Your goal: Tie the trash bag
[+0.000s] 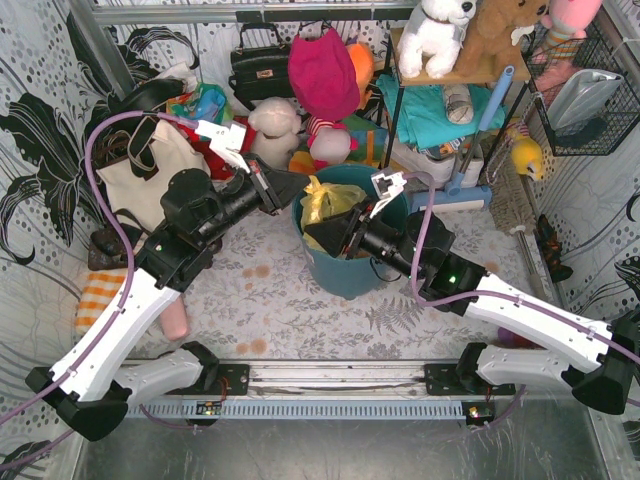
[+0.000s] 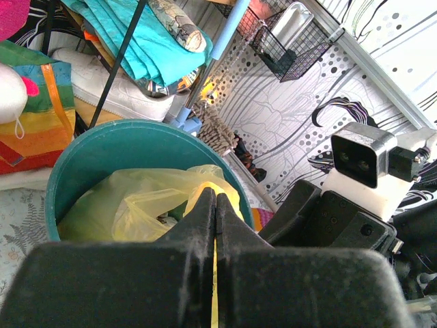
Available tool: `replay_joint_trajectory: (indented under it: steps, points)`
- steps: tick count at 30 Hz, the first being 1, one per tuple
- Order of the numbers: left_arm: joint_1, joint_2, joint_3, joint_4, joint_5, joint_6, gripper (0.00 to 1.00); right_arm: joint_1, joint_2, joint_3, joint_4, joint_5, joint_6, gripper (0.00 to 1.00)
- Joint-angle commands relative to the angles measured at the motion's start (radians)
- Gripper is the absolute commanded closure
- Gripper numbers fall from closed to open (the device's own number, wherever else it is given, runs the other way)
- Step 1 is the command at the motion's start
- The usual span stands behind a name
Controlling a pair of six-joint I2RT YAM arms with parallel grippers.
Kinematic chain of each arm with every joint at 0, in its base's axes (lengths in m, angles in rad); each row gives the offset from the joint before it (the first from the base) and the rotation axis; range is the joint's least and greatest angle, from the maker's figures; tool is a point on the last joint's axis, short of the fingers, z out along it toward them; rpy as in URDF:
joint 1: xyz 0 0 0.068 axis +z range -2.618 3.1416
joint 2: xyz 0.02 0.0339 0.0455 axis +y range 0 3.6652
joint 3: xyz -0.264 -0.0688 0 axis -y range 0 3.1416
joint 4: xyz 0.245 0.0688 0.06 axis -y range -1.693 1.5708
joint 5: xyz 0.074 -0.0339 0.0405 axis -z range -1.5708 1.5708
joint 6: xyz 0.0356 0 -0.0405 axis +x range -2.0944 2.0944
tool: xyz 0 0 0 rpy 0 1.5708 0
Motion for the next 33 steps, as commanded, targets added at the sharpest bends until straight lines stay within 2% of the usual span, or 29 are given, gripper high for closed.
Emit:
replay_joint_trajectory:
  steps: [1, 5, 11, 13, 19, 22, 25, 33]
  points:
    - [-0.006, -0.001, -0.009, 0.06, 0.01, 0.017, 1.0, 0.003, -0.03, 0.001, 0.013, 0.004, 0.02, 0.63]
    - [-0.006, 0.004, -0.01, 0.061, 0.01, 0.017, 1.0, 0.003, -0.06, -0.005, -0.006, 0.019, 0.019, 0.63]
    - [-0.006, 0.009, -0.011, 0.072, 0.016, 0.011, 1.0, 0.003, -0.099, -0.012, -0.033, 0.034, 0.008, 0.76]
    - [-0.006, 0.014, -0.01, 0.074, 0.016, 0.009, 1.0, 0.003, -0.102, -0.008, -0.05, 0.037, 0.0, 0.82]
    - [-0.005, 0.019, -0.01, 0.076, 0.015, 0.007, 1.0, 0.003, -0.126, -0.014, -0.068, 0.046, -0.009, 0.9]
    - [-0.006, 0.019, -0.012, 0.078, -0.001, 0.01, 1.0, 0.003, -0.135, -0.009, -0.091, 0.061, -0.016, 1.0]
    - [-0.005, 0.023, -0.012, 0.079, -0.027, 0.018, 1.0, 0.003, -0.14, 0.007, -0.134, 0.081, -0.021, 1.0]
    - [-0.006, 0.063, 0.002, 0.091, -0.101, 0.072, 1.0, 0.004, -0.162, 0.117, -0.404, 0.124, -0.053, 1.0]
